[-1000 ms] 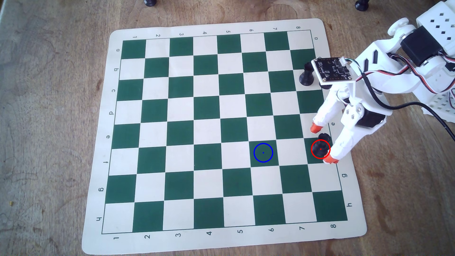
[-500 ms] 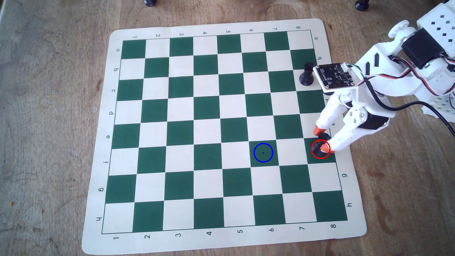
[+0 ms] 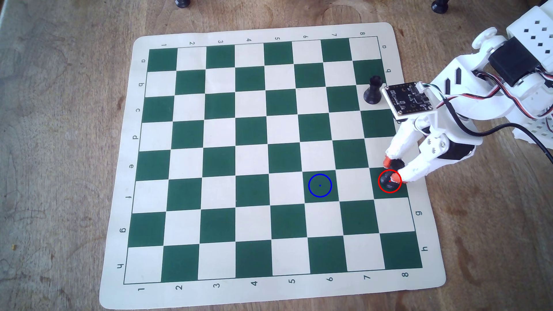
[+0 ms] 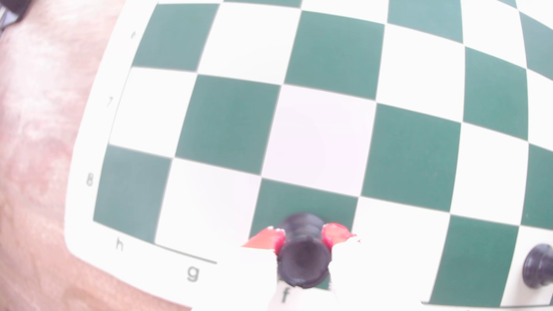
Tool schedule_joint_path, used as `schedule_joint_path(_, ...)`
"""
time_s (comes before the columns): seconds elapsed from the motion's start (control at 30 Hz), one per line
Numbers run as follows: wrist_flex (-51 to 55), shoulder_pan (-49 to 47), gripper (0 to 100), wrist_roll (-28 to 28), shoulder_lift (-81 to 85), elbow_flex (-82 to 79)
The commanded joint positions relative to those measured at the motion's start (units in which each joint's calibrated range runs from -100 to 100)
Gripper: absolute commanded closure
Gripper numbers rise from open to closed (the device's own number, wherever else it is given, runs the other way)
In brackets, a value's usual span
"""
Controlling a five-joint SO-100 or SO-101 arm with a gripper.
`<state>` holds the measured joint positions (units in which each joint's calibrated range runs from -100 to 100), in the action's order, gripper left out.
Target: Move the chess piece from red to blue
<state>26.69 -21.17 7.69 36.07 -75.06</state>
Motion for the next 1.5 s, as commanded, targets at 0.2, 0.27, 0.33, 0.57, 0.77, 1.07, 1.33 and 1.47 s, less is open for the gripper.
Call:
schedule_joint_path(0.2, 17.53, 0.87, 100, -1.51, 5.53, 16.49)
schedule_joint_path(0.27, 21.30, 0.79, 100, -1.71, 4.93, 20.84)
schedule_joint_path(0.33, 27.36, 0.63, 100, -2.05, 4.17, 28.27)
schedule_joint_path(0.57, 34.08, 0.63, 100, -2.44, 0.69, 41.33)
schedule_joint_path(0.77, 33.18, 3.37, 100, -3.86, -11.71, 55.56)
schedule_joint_path(1.07, 22.20, 6.03, 100, -3.61, -28.52, 57.47)
schedule_joint_path(1.33, 18.27, 7.91, 100, -3.96, -33.78, 58.10)
schedule_joint_path(1.47, 18.11, 7.67, 100, -3.91, -35.14, 58.37)
